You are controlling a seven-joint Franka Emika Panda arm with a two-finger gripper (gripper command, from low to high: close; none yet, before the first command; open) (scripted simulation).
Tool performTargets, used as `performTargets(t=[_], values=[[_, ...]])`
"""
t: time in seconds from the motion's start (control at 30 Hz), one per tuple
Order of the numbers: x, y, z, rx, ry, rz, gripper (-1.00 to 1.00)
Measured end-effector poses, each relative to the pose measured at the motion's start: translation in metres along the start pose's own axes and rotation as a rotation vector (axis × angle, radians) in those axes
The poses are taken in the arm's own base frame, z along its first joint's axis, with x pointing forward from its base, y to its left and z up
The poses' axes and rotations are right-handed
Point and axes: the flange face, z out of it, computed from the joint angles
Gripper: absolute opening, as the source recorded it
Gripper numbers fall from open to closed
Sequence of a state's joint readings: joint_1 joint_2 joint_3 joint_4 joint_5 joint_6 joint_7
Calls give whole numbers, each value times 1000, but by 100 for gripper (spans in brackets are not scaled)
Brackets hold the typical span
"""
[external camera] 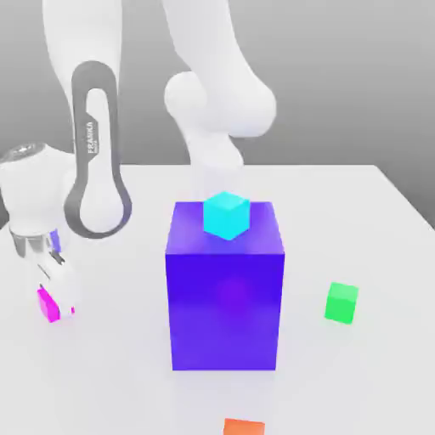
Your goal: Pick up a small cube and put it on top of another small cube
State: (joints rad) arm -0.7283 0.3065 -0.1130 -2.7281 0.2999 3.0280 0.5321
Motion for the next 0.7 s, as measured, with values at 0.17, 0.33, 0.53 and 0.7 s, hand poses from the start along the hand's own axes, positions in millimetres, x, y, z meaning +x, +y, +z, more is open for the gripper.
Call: performTargets(t=[0.17,0.33,0.53,0.7], values=[[0,-1,-6,1,-1,1,-100],[0,-1,-51,1,-2,0,-100],[-56,-89,-97,88,41,-272,-100],[-182,-145,-130,148,16,-585,-100]])
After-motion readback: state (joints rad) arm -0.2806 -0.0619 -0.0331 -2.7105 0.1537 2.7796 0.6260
